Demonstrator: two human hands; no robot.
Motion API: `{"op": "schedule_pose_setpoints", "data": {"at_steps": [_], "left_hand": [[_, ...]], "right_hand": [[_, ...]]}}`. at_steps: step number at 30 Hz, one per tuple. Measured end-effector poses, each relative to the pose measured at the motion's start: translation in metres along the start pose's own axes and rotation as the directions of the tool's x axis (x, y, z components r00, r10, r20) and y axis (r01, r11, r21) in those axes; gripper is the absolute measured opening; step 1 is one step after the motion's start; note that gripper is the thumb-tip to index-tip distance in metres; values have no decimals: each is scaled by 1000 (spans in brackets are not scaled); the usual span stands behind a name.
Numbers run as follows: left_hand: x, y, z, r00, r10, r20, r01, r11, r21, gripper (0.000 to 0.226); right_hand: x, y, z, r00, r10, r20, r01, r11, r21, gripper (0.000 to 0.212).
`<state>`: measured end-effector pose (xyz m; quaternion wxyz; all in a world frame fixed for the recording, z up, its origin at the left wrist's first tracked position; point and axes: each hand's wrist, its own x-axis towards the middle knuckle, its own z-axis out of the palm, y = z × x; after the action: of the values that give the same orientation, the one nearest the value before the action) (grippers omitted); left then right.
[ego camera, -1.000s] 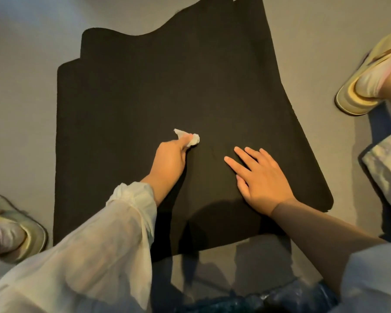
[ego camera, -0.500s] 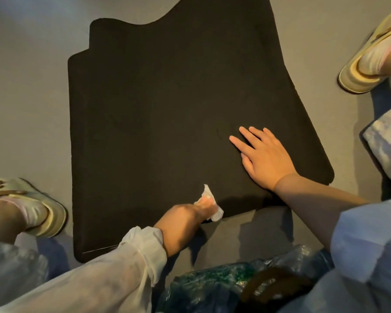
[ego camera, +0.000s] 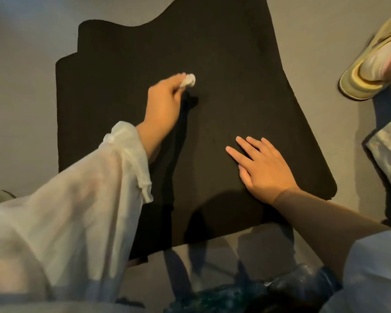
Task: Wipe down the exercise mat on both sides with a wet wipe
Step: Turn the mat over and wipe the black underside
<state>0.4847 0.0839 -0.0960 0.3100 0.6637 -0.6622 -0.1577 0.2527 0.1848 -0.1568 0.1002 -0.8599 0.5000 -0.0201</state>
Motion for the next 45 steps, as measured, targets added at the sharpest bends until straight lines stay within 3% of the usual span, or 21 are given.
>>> {"op": "schedule_pose_setpoints", "data": {"at_steps": [3, 8, 13, 16, 19, 22, 29, 34, 37, 38, 40, 42, 45], "left_hand": [[33, -7, 26, 996, -71, -52, 73, 997, 32, 34], [44, -17, 54, 992, -102, 77, 95, 992, 84, 21], [25, -18, 47, 979, -82, 189, 44, 979, 200, 28], [1, -10, 42, 972, -63, 225, 2, 965, 261, 30], [-36, -2, 38, 954, -69, 291, -12, 964, 267, 38], [-75, 6, 36, 912, -128, 390, 34, 970, 239, 50], [-161, 23, 26, 905, -89, 417, 36, 990, 134, 46], [-199, 32, 19, 879, -67, 473, -41, 976, 214, 50], [-206, 38, 18, 810, -179, 558, 50, 970, 239, 49], [-208, 37, 17, 798, -186, 573, 54, 969, 240, 49], [-212, 40, 15, 799, -146, 584, 7, 972, 234, 50], [-218, 46, 10, 776, -108, 622, -75, 963, 260, 46], [-219, 46, 2, 785, -48, 618, -136, 959, 247, 37]], "right_hand": [[-1, 0, 2, 999, -13, -44, 14, 1000, 19, 49], [1, 1, 5, 989, -19, -146, 26, 999, 41, 45], [1, 1, 6, 989, -19, -146, 26, 999, 45, 45], [1, 2, 8, 988, -35, -151, 41, 998, 38, 44], [2, 3, 7, 998, -21, -56, 21, 1000, 0, 48], [2, 3, 7, 998, -17, -56, 17, 1000, -5, 48], [0, 2, 6, 1000, -27, 11, 28, 997, -73, 50], [2, 3, -3, 999, -40, 11, 42, 991, -128, 49], [3, 4, -16, 975, 198, -105, -208, 973, -95, 53], [4, 7, -21, 931, 346, -115, -354, 934, -54, 59], [3, 20, -33, 796, 606, -2, -605, 795, 47, 75], [-1, 32, -40, 710, 684, 167, -704, 689, 171, 83], [-10, 33, -37, 738, 655, 162, -670, 684, 290, 67]]}}
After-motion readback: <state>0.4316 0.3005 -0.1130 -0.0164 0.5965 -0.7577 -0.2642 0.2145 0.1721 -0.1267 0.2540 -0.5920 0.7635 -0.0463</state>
